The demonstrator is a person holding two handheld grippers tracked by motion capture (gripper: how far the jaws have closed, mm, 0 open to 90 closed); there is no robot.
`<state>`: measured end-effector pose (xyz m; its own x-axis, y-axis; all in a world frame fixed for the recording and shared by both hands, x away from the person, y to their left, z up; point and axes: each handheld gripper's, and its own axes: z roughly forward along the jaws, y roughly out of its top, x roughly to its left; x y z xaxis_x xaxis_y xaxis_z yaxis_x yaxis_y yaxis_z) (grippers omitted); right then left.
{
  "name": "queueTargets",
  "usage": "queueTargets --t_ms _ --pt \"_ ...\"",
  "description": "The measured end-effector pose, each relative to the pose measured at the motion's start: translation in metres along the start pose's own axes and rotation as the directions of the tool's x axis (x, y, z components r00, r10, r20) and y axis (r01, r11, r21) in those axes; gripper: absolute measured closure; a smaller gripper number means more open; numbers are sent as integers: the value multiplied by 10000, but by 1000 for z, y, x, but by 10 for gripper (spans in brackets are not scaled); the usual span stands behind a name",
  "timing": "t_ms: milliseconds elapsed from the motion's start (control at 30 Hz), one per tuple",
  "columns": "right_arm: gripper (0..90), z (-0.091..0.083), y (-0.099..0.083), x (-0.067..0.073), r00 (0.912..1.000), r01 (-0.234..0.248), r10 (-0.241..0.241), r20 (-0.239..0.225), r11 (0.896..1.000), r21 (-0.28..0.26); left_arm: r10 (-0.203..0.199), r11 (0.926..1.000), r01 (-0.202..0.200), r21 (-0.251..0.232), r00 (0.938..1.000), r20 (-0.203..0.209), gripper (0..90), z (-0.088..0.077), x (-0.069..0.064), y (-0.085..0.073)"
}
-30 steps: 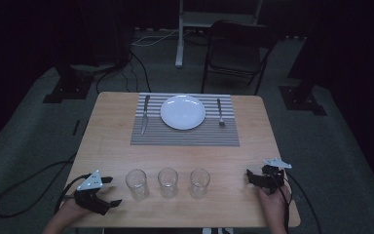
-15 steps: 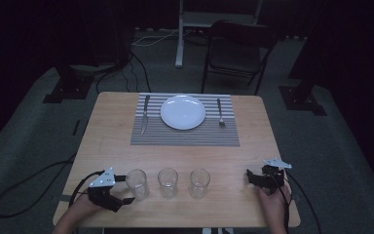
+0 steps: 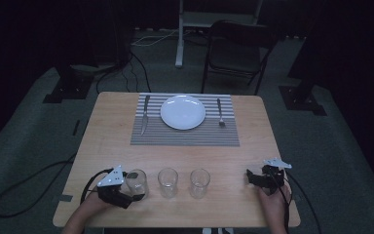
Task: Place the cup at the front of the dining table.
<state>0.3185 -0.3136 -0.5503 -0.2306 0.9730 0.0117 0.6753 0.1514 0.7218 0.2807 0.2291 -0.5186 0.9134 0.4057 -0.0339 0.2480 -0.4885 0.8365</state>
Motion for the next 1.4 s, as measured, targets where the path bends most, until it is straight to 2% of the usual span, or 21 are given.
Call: queueTargets --t_ms 133,167,200,267,367,400,567,667,733,867,933,1000,1033,1067,1133,1233,1300,1400 --pt "126 0 0 0 10000 3 -3 -3 10000 -2 -5 10000 5 -10 10000 -16 184 4 -1 1" --pt "126 0 0 0 10000 6 -6 0 10000 -2 51 10000 -51 -41 9998 -175 184 6 -3 0" --pt "126 0 0 0 10000 2 -2 -1 10000 0 -6 10000 4 -43 9994 -342 247 6 -3 -1" --pt "126 0 0 0 10000 1 -1 0 10000 0 -85 9999 81 -109 9992 -384 296 6 -3 -1" --pt "127 0 0 0 10000 -1 1 -2 10000 -4 13 10000 -9 71 9980 -631 303 5 -5 1" --pt "127 0 0 0 10000 1 -1 -2 10000 -5 34 9997 -14 238 9962 -870 304 6 -8 4" --pt "127 0 0 0 10000 -2 2 -1 10000 -4 -146 9994 178 311 9950 -986 306 6 -7 7" --pt "127 0 0 0 10000 -6 6 -3 10000 -3 -189 9991 240 359 9902 -1384 306 4 -7 10" --pt "127 0 0 0 10000 3 -3 0 10000 -5 -350 9986 402 336 9892 -1426 307 0 -6 12" --pt "127 0 0 0 10000 -3 3 -4 10000 -7 -553 9979 604 238 9827 -1769 306 -2 -5 16" --pt "127 0 0 0 10000 -3 3 -4 10000 -7 -555 9978 611 250 9818 -1817 306 -2 -5 17" --pt "127 0 0 0 10000 1 -1 -3 10000 -7 -623 9980 633 -13 9769 -2042 306 -1 -4 18" --pt "127 0 0 0 10000 -3 3 -3 10000 -7 -645 9978 664 39 9804 -1863 305 -2 -3 19" --pt "127 0 0 0 10000 -4 4 -4 10000 -6 -661 9978 663 -59 9775 -2003 306 -2 -3 21" --pt "127 0 0 0 10000 2 -2 0 10000 -6 -636 9979 646 -14 9779 -1991 305 -2 -2 22" --pt "127 0 0 0 10000 -3 3 -4 10000 -5 -742 9972 720 -183 9746 -2115 305 0 1 23" --pt "127 0 0 0 10000 -5 5 -1 10000 -8 -848 9964 837 -139 9771 -1953 305 1 4 24" --pt "127 0 0 0 10000 15 -15 1 10000 -21 -724 9971 756 77 9757 -2069 305 5 7 27"
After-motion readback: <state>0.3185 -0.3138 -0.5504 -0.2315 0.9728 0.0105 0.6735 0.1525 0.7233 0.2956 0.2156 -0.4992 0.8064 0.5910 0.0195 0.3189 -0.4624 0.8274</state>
